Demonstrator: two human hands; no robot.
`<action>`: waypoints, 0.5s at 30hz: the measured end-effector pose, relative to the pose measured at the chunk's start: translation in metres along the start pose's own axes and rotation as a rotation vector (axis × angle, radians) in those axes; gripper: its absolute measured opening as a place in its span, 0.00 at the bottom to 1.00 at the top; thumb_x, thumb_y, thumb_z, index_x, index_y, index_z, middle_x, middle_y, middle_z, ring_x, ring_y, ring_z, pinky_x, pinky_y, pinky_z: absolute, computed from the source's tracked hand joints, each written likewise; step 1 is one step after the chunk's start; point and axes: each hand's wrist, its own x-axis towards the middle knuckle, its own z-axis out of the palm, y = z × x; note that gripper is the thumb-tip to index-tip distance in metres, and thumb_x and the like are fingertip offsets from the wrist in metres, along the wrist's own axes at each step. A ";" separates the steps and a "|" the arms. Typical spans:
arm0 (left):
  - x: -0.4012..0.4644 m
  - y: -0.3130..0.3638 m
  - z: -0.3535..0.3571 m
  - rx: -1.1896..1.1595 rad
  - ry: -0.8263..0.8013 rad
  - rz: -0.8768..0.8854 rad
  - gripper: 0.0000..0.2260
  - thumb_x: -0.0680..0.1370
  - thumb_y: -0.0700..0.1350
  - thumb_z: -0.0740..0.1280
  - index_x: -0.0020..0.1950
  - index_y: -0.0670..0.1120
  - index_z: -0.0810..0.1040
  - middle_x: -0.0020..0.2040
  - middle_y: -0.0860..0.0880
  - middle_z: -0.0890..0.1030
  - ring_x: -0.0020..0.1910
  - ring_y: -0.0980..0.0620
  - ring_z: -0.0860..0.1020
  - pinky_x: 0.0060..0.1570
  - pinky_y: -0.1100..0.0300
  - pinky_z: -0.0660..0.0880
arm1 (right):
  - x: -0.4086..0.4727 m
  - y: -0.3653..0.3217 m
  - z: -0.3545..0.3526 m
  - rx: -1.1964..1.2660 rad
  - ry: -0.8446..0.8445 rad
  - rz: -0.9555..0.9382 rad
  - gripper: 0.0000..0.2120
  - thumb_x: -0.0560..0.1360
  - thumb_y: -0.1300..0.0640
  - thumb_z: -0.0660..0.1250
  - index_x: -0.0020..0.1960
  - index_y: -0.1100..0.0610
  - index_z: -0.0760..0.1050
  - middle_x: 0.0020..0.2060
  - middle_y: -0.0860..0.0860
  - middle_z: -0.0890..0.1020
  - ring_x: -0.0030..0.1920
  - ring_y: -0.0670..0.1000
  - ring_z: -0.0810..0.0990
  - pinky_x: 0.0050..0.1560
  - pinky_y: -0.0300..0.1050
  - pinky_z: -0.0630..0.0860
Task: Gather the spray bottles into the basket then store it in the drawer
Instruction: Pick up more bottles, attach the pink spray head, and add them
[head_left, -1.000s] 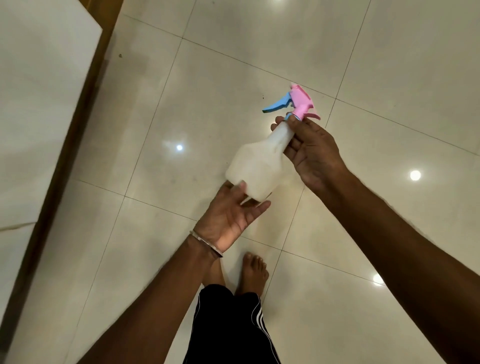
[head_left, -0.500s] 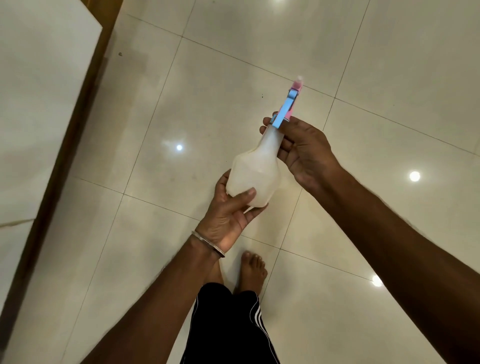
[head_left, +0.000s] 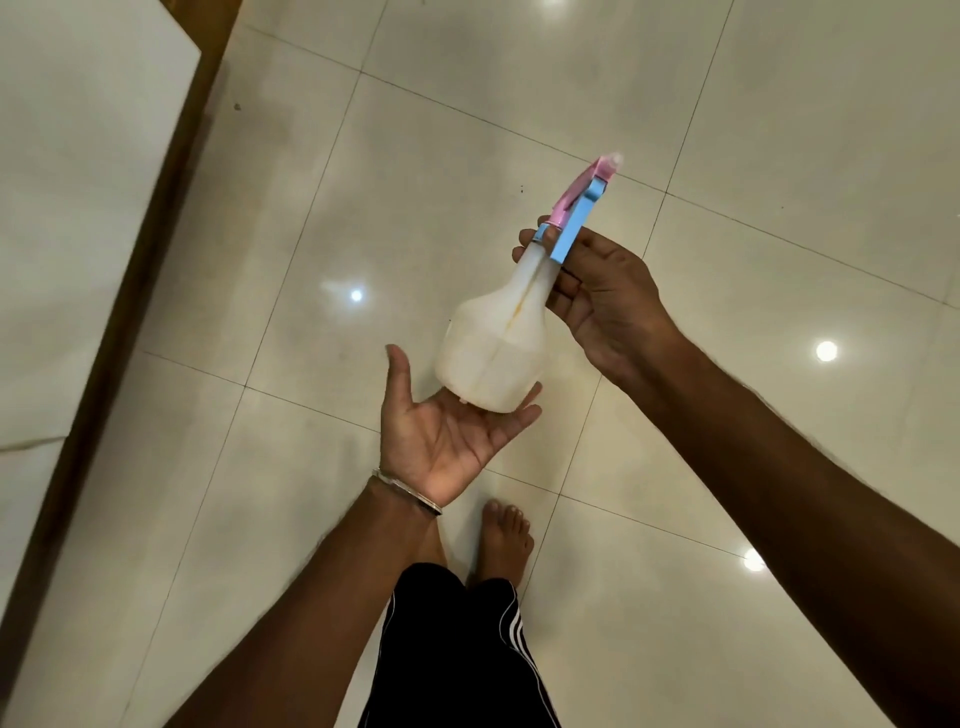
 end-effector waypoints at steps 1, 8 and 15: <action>-0.001 0.001 -0.001 -0.020 -0.029 -0.084 0.44 0.69 0.71 0.64 0.74 0.41 0.64 0.72 0.33 0.67 0.70 0.31 0.68 0.67 0.37 0.68 | 0.000 0.000 0.000 -0.003 -0.006 0.000 0.11 0.77 0.64 0.69 0.59 0.64 0.79 0.54 0.60 0.85 0.52 0.56 0.85 0.52 0.49 0.83; 0.001 -0.011 0.013 0.153 -0.006 0.138 0.33 0.63 0.45 0.81 0.65 0.41 0.72 0.67 0.38 0.75 0.65 0.34 0.74 0.58 0.40 0.77 | 0.003 0.007 0.003 0.090 0.082 0.022 0.08 0.76 0.61 0.71 0.54 0.62 0.82 0.49 0.57 0.86 0.50 0.53 0.86 0.49 0.47 0.83; 0.001 -0.008 0.005 0.002 -0.077 -0.062 0.40 0.72 0.66 0.66 0.75 0.42 0.64 0.73 0.35 0.65 0.71 0.32 0.66 0.68 0.41 0.68 | 0.005 0.010 0.004 0.057 0.038 -0.011 0.05 0.76 0.60 0.71 0.51 0.59 0.83 0.51 0.57 0.86 0.51 0.55 0.86 0.52 0.48 0.83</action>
